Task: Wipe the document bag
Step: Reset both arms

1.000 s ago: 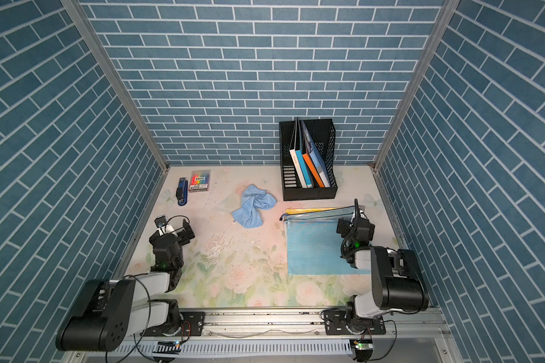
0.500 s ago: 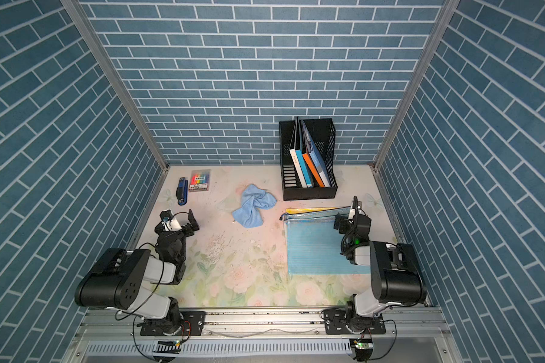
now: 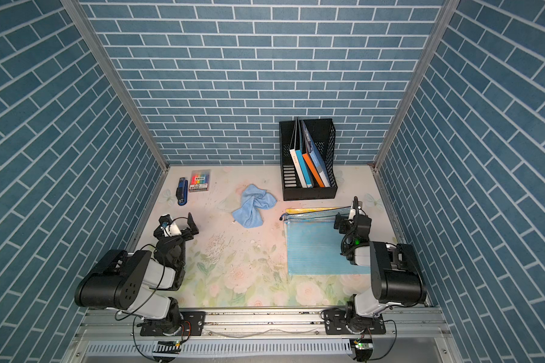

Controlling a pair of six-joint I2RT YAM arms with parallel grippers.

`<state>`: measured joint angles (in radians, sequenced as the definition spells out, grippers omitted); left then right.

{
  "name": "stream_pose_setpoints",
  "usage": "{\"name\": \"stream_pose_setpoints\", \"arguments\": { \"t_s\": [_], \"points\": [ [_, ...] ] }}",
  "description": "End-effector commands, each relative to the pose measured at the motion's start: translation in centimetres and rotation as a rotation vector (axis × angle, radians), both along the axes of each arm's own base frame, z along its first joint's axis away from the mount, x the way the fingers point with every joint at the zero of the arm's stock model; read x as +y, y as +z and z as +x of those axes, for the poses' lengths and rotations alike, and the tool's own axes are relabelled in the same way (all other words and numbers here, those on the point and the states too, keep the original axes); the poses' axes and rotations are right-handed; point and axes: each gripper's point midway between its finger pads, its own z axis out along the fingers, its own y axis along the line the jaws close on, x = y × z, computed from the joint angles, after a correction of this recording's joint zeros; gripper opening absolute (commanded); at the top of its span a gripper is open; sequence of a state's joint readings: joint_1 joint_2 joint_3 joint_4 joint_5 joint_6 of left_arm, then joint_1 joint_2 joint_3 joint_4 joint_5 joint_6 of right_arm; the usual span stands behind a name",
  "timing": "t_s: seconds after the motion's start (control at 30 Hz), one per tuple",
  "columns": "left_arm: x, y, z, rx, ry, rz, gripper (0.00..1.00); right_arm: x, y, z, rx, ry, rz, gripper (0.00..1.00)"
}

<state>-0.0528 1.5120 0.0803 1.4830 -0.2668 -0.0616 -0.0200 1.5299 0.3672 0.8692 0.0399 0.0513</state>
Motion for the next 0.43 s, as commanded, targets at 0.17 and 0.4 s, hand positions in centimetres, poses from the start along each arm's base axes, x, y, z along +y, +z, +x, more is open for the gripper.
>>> {"name": "stream_pose_setpoints", "arguments": {
  "t_s": [0.17,0.4],
  "points": [
    [-0.35,0.83,0.51,-0.024,-0.014,0.012,0.99,0.85,0.37,0.58,-0.005,0.071,-0.006,0.99],
    [-0.3,0.82,0.74,-0.019,-0.01,0.011,1.0,0.64,0.54,0.37,-0.015,0.06,-0.008,0.99]
  ]
}}
